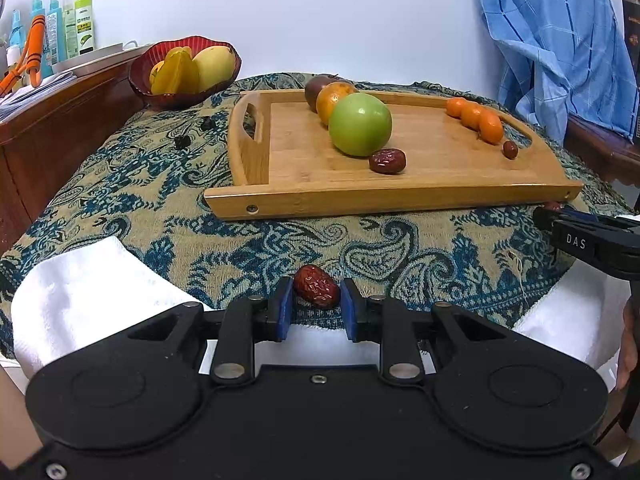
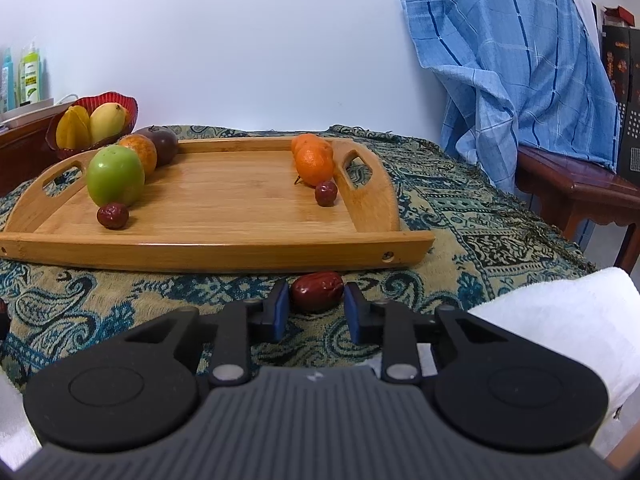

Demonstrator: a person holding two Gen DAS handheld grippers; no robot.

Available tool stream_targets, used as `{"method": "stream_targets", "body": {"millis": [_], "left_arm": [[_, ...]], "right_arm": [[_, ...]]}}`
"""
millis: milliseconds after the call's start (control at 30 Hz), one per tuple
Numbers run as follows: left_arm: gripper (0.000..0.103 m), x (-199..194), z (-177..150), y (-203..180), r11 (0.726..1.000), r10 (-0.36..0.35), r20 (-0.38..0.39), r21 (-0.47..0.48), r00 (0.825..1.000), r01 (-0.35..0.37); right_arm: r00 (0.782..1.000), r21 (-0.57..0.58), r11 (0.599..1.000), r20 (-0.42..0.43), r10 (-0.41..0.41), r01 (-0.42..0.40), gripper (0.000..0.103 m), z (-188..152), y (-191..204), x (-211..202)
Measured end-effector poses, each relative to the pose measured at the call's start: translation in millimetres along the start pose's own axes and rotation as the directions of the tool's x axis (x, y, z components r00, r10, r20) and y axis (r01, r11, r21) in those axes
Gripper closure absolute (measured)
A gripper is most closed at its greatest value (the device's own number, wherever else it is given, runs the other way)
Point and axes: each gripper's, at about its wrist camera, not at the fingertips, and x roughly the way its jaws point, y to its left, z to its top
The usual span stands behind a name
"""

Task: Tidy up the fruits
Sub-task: 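Lift and carry both red dates over the tray with both grippers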

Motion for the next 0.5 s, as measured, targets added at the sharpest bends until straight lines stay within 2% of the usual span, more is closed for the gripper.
{"method": "stream_targets", "body": {"millis": [500], "left_arm": [[0.079,-8.2,14.2,-10.0,1.0,-0.014,0.045,0.026,0.999,0.013]], "right_arm": [[0.999,-0.003,1.0,0.05,0.019,-0.019,0.07,4.0,4.2,-10.0]]}}
